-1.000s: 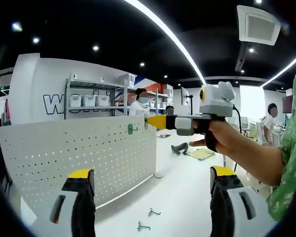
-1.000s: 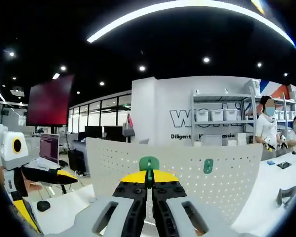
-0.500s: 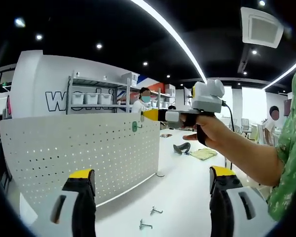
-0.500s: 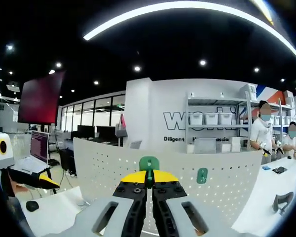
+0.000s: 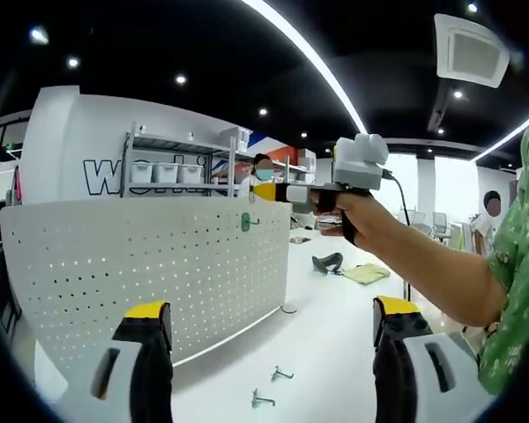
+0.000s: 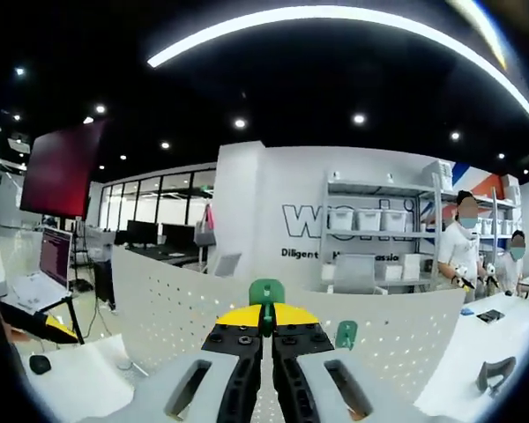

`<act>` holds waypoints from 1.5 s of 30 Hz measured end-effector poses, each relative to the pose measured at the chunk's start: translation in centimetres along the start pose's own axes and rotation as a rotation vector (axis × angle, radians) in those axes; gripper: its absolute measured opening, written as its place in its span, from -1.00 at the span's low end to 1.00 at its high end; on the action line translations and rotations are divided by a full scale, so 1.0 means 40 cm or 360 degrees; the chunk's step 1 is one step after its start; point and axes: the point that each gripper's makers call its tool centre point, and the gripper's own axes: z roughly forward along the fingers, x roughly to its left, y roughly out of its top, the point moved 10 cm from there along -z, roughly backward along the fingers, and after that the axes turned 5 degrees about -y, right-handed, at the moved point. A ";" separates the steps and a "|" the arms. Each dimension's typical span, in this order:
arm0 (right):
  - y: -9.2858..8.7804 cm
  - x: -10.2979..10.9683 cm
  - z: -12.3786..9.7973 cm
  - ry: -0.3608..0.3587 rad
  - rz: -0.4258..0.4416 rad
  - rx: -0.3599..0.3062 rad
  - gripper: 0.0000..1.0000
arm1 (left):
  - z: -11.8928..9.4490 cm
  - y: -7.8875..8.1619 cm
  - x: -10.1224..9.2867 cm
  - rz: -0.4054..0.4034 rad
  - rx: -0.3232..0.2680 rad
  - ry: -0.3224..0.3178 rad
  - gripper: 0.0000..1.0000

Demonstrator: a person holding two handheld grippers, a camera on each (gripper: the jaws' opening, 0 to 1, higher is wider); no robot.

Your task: Insert the hook assembly into the mounting plate slot until the hook locks in place.

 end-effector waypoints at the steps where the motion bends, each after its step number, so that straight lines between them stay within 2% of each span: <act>1: 0.000 -0.003 0.004 -0.0013 -0.0014 0.0003 -0.99 | 0.000 0.000 0.000 -0.0001 -0.0001 -0.0001 0.94; 5: -0.016 -0.013 0.025 -0.0049 -0.0035 0.0021 -0.99 | 0.002 -0.004 0.004 -0.0007 0.0008 0.0000 0.93; 22: -0.088 -0.047 0.095 -0.0147 0.0034 0.0086 -0.99 | 0.007 -0.012 0.023 -0.0031 0.0025 0.0008 0.92; 45: -0.134 -0.055 0.153 -0.0185 0.0044 0.0123 -0.99 | 0.010 -0.030 0.043 -0.0057 0.0053 0.0032 0.89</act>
